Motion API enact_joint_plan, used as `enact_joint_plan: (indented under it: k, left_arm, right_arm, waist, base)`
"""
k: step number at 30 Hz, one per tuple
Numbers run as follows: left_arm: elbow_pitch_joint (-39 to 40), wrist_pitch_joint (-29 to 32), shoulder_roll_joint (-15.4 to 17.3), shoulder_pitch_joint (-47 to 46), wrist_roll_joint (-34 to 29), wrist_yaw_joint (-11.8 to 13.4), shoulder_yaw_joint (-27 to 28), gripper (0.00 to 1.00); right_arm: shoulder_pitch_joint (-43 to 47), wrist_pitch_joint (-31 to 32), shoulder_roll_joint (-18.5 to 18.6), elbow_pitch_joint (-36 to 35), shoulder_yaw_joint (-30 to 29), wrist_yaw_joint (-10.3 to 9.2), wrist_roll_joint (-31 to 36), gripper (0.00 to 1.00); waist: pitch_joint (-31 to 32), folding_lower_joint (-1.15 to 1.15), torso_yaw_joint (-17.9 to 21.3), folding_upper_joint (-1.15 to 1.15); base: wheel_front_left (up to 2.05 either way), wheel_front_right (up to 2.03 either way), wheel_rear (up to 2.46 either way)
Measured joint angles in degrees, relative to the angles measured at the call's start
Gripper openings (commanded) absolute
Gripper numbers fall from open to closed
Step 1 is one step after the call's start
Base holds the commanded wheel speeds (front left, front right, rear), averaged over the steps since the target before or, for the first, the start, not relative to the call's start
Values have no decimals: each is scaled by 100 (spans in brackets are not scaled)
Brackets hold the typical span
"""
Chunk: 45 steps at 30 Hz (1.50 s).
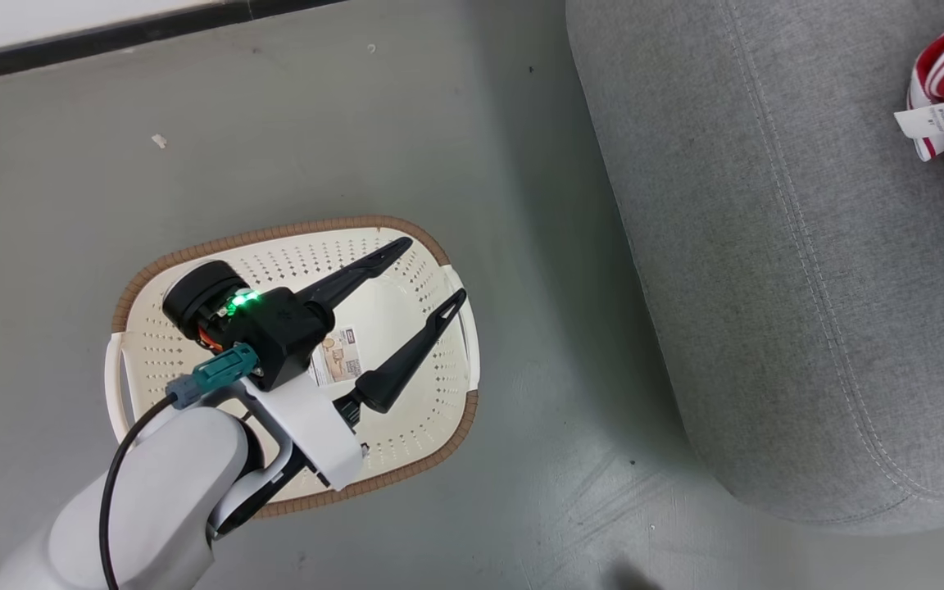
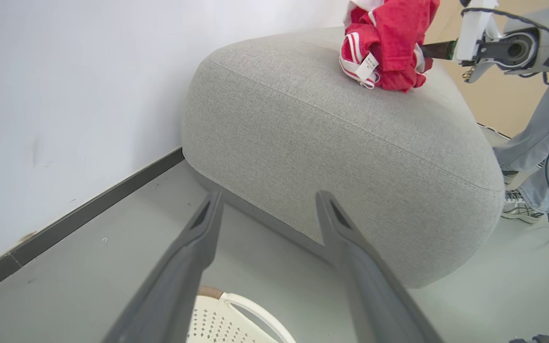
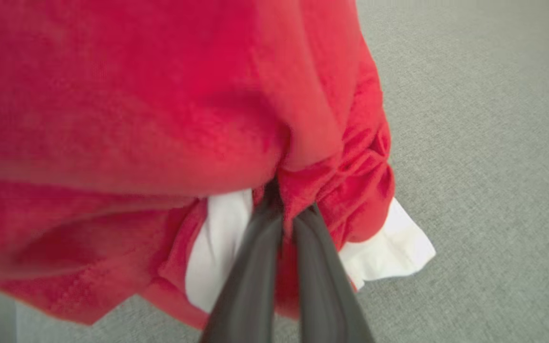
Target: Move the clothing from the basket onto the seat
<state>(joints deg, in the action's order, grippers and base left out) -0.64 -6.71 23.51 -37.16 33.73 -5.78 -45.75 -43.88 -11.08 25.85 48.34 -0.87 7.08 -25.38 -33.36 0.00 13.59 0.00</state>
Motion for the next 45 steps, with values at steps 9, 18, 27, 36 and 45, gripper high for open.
enact_joint_plan:
  k: [9, 18, 27, 36, 45]
  left_arm:
    - [-129, -103, -20, -2, 2, -41, -1, 100]
    - [-315, -269, -98, 1, 51, -42, 1, 100]
    - [-624, -480, -178, 175, 256, -40, 124, 100]
    - [-826, -608, -236, 411, 367, 59, 339, 100]
    - [-1005, -708, -285, 702, 563, 238, 670, 100]
  right_arm:
    - [-105, -2, 18, 112, 57, 0, 15, 100]
    - [-77, -33, 54, 141, 252, 0, -49, 100]
    - [326, -213, 135, -192, 550, 0, -178, 100]
    - [394, -309, 254, -859, 731, 0, -238, 100]
    - [578, -331, 148, -1626, 948, 0, -531, 100]
  waist:
    - [189, 0, 19, 0]
    - [494, 0, 59, 0]
    - [944, 0, 119, 0]
    - [1393, 0, 144, 0]
    - [1842, 0, 68, 0]
  base:
    - [0, 0, 0]
    - [0, 0, 0]
    - [0, 0, 0]
    - [0, 0, 0]
    - [0, 0, 0]
